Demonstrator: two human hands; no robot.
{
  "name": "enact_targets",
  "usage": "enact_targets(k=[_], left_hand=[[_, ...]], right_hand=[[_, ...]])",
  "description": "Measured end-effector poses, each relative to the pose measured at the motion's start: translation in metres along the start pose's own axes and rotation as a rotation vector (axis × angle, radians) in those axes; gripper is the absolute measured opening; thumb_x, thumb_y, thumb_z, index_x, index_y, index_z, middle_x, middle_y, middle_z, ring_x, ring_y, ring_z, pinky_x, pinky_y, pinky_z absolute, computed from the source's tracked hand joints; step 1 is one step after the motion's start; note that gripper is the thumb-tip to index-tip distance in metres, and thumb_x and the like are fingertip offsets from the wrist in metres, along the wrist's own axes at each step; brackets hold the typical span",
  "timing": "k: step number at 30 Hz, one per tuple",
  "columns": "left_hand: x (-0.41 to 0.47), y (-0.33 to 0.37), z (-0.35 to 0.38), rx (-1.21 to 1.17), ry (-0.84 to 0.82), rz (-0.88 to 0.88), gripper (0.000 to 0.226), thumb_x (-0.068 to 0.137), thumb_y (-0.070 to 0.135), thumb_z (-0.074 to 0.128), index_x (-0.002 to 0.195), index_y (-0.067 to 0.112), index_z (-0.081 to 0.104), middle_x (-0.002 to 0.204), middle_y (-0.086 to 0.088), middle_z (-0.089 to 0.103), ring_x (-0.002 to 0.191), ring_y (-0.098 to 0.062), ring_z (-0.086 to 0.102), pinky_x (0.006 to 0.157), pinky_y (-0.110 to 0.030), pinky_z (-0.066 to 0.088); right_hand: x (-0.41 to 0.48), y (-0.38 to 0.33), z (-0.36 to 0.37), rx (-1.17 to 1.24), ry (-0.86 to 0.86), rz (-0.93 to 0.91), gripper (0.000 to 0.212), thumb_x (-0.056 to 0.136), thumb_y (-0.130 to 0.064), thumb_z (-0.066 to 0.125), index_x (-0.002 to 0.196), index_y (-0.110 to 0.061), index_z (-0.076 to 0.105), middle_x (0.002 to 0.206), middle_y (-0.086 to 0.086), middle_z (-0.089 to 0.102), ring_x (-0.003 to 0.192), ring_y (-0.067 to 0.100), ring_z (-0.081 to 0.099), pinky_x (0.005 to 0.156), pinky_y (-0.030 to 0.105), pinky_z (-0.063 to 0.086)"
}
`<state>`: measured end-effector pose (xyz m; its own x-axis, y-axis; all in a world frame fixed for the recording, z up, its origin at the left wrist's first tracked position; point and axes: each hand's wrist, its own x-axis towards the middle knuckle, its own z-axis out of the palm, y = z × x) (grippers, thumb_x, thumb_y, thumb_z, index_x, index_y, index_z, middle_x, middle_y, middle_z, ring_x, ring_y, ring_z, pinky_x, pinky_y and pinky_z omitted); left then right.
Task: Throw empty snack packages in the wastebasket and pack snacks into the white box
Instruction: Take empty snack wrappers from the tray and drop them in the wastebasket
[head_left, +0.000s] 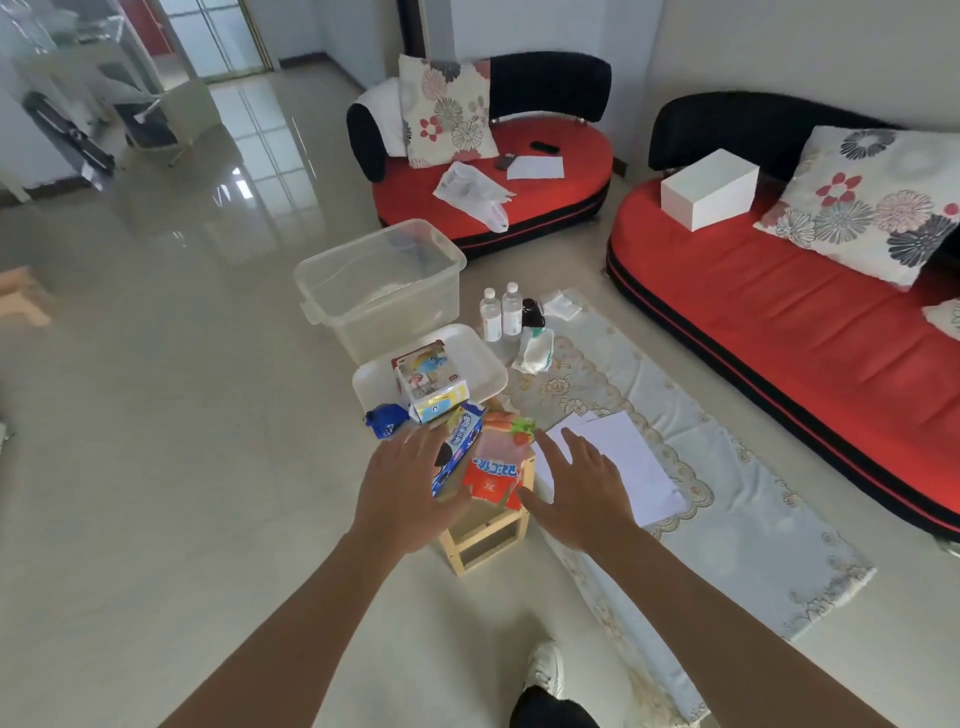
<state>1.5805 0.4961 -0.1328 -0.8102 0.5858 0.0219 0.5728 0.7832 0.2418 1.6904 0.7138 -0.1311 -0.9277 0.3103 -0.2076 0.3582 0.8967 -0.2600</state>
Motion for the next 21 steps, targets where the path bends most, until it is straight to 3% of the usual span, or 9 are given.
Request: enact_targets(k=[3,7,13,17,21], left_hand=[[0.037,-0.006,0.016,0.009,0.007,-0.031,0.079,0.085,0.073,0.038,0.147,0.024,0.036,0.138,0.001,0.055,0.12,-0.018,0.053,0.097,-0.037,0.052],[0.068,-0.015,0.036,-0.007,0.002,-0.099,0.08,0.086,0.071,0.034,0.149,0.022,0.036,0.145,-0.006,0.053,0.127,-0.027,0.052,0.101,-0.044,0.051],[0.083,-0.041,0.075,-0.044,-0.043,-0.154,0.072,0.087,0.064,0.043,0.148,0.025,0.037,0.147,0.0,0.049,0.126,-0.023,0.053,0.098,-0.037,0.05],[0.089,-0.063,0.108,-0.059,-0.061,-0.171,0.072,0.09,0.056,0.062,0.149,0.024,0.038,0.144,-0.001,0.054,0.125,-0.019,0.054,0.097,-0.031,0.045],[0.099,-0.089,0.145,-0.143,-0.087,-0.187,0.078,0.087,0.053,0.069,0.153,0.03,0.033,0.145,0.003,0.052,0.131,-0.014,0.05,0.102,-0.034,0.049]], right_hand=[[0.041,0.01,0.007,-0.007,-0.05,-0.015,0.087,0.091,-0.076,0.039,0.159,-0.034,0.008,0.168,0.01,0.012,0.154,0.03,0.015,0.122,0.048,0.019],[0.088,0.016,0.018,0.004,-0.097,-0.029,0.086,0.091,-0.075,0.041,0.159,-0.033,0.01,0.168,0.011,0.012,0.153,0.031,0.017,0.121,0.048,0.022],[0.12,0.011,0.055,0.055,-0.12,0.008,0.08,0.092,-0.069,0.046,0.157,-0.031,0.018,0.165,0.012,0.016,0.147,0.031,0.028,0.115,0.044,0.03],[0.135,0.006,0.099,0.076,-0.172,0.077,0.085,0.091,-0.073,0.041,0.159,-0.033,0.007,0.167,0.011,0.01,0.15,0.033,0.024,0.116,0.047,0.03],[0.147,0.003,0.14,0.142,-0.187,0.182,0.088,0.089,-0.075,0.043,0.159,-0.036,0.005,0.167,0.011,0.007,0.15,0.034,0.023,0.115,0.05,0.032]])
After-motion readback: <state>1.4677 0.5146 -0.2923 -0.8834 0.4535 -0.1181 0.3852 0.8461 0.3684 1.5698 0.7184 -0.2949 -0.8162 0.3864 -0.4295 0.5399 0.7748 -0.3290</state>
